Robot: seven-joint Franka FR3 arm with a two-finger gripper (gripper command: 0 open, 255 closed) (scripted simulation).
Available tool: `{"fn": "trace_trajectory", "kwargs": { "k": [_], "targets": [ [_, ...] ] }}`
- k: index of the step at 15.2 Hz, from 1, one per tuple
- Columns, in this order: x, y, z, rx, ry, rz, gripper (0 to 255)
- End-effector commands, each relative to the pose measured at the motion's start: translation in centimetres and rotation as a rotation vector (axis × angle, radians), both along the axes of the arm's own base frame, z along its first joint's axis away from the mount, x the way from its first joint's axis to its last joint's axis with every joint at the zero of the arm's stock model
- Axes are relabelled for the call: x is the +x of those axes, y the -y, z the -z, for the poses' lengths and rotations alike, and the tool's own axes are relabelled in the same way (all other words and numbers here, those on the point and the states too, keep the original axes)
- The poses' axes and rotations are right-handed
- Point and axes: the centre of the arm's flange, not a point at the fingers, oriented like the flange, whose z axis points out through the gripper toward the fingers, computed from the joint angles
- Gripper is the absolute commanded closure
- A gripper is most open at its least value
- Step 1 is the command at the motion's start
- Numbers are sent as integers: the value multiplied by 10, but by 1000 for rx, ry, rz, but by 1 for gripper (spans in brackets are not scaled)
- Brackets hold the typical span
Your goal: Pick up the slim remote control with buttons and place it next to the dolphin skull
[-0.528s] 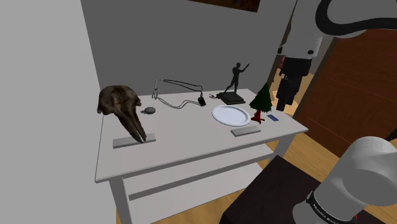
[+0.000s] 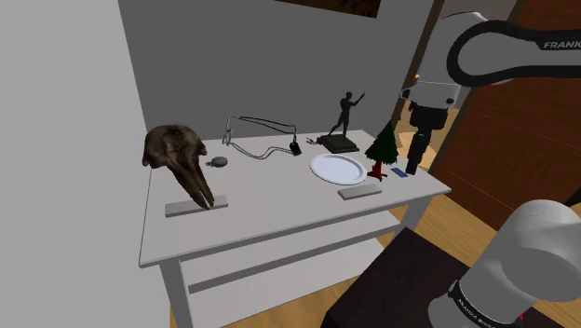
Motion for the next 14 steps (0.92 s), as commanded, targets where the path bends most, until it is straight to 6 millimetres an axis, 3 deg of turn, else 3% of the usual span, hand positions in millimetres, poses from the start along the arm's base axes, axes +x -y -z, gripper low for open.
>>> {"fn": "trace_trajectory", "kwargs": {
  "k": [1,14],
  "targets": [
    [6,19,19,2,10,-58,0],
    [61,123,135,16,66,-403,0]
  ]
}}
